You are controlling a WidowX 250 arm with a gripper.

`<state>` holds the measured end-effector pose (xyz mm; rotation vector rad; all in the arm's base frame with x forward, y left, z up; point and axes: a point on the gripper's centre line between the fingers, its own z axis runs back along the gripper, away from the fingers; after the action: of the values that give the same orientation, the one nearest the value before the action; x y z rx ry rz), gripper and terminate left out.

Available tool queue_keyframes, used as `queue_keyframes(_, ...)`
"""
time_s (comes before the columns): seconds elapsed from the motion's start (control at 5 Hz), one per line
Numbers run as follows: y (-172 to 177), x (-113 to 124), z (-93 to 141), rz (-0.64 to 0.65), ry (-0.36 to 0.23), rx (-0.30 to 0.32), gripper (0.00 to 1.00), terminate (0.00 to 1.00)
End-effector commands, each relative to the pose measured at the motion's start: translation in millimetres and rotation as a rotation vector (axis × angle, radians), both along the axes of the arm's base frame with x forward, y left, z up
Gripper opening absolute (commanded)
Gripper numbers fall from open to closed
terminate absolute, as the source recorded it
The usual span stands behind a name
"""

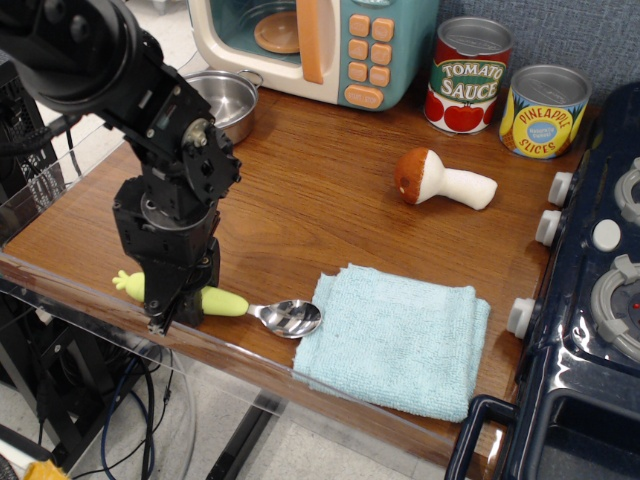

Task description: Move the yellow school from next to the microwave to the front edge of the table next to the blue towel.

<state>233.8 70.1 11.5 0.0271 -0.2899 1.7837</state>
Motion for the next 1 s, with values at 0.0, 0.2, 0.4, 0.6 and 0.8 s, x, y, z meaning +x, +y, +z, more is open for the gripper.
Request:
queue_keyframes(0.0, 5.4, 2.5, 8.7, 0.033, -0.015, 0.018, 1.00, 0.00)
queue_keyframes(0.2, 2.1, 2.5, 15.4, 0.038, -0.035, 0.019, 1.00, 0.00)
queue_keyframes(0.4, 3.6, 3.3, 31.2, 0.057, -0.068, 0.025, 1.00, 0.00)
queue_keyframes(0.6, 3.7, 5.1, 50.2, 0.070, -0.106, 0.005, 1.00, 0.00)
queue_keyframes(0.8, 4.2, 9.1, 75.1, 0.091, -0.156, -0.031, 1.00, 0.00)
